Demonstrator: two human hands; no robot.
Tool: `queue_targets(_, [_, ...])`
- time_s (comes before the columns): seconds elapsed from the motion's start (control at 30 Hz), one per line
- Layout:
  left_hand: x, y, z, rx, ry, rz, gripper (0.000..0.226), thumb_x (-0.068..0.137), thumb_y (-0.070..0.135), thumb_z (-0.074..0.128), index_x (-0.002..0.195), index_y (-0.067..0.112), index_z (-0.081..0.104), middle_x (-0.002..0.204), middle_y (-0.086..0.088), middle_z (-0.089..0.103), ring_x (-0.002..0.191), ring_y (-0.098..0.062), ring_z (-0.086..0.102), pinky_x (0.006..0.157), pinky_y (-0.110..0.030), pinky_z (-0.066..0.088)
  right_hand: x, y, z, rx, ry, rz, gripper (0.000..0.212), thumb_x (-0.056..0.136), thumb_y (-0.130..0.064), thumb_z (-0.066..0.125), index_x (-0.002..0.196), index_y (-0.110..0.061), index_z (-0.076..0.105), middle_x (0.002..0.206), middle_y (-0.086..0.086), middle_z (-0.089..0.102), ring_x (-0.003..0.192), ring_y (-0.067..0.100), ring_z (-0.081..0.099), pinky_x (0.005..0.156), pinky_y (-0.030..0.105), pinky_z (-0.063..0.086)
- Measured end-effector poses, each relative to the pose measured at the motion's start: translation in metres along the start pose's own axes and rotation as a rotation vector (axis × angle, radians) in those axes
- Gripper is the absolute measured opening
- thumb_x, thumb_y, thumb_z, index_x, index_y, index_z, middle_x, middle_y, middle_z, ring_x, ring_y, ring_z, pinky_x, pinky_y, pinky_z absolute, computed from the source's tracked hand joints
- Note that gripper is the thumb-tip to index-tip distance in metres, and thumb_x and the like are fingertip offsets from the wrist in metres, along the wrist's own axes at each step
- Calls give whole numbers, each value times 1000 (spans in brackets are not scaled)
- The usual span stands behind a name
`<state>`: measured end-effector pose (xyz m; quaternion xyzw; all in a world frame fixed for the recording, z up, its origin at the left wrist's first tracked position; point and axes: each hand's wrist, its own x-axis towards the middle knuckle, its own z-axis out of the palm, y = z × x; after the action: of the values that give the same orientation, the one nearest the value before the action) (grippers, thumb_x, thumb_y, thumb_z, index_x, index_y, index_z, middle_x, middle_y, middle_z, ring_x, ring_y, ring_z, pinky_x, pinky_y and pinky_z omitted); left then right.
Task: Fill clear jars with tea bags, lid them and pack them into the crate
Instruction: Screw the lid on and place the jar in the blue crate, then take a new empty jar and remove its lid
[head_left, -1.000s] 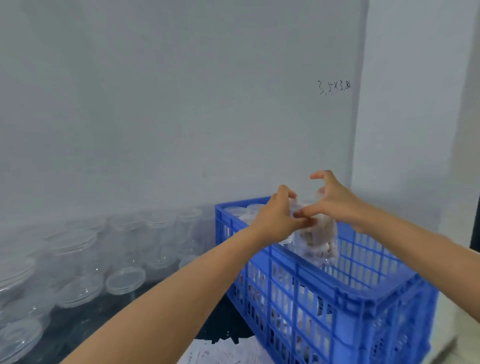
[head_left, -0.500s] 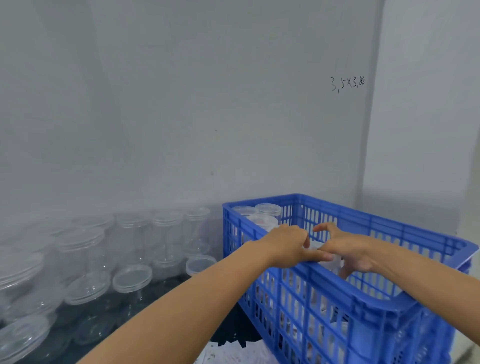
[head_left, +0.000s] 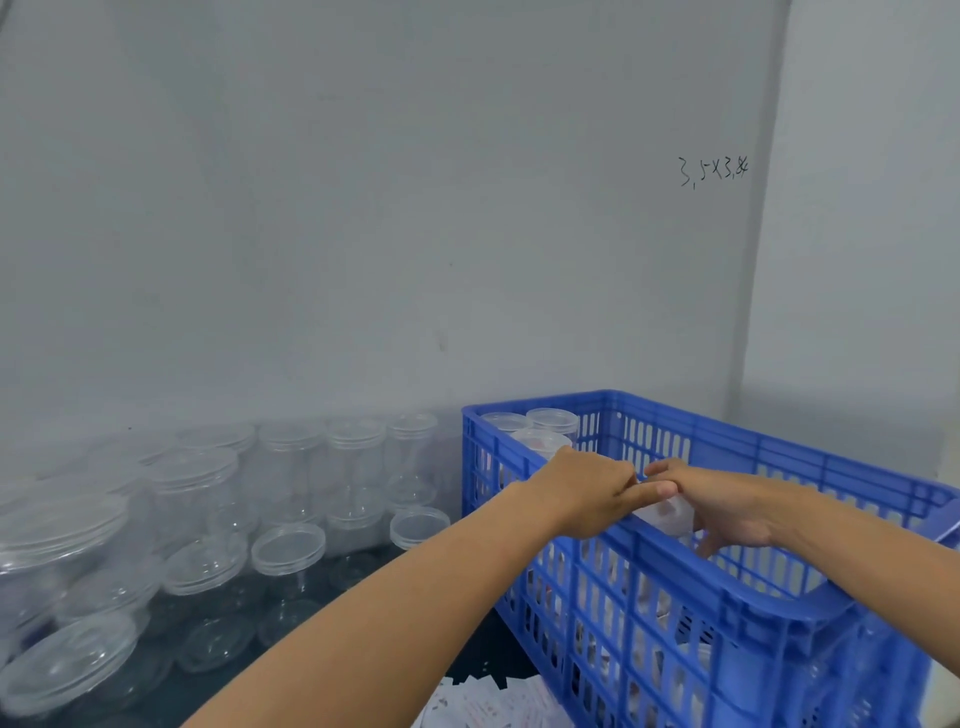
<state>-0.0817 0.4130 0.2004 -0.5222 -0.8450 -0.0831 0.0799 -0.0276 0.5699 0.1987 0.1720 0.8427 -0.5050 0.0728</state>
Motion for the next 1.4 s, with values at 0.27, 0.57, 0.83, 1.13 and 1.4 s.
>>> queue_targets(0.27, [-53,-6,-9,25,87,-23,101,69,74,0,118,10,60,92,-4,60,103,-25,52,102,-42,33,-16,-45,26,-335,535,-428,30,85,-8,60,115,-13,57,125,10,55,109,23,53,87,33,42])
queue_targets(0.57, [-156,-36,-19,3,85,-222,83,84,72,15,122,11,56,117,-7,60,116,-24,48,104,-38,30,-50,-103,147,-293,430,-802,22,84,1,54,91,-15,67,106,6,64,104,20,57,86,24,38])
queue_targets(0.83, [-261,-98,-32,-343,430,-662,22,98,17,48,112,11,65,116,-5,67,108,-21,58,91,-29,42,-46,-120,248,-25,81,-656,20,88,2,54,86,-13,67,95,8,69,91,17,60,79,26,44])
queue_targets(1.13, [-364,-159,-11,-884,848,-1153,28,96,-2,41,82,13,60,96,-5,66,85,-18,59,71,-25,47,-20,-102,323,190,-196,-273,19,93,-3,50,92,-11,67,100,10,70,97,24,66,87,43,53])
queue_targets(1.4, [-386,-177,1,-594,1074,-1315,13,95,4,48,96,14,56,97,-7,65,82,-19,60,76,-30,52,14,-127,379,298,-191,-272,23,93,-5,49,112,-11,60,114,10,62,102,23,59,84,39,52])
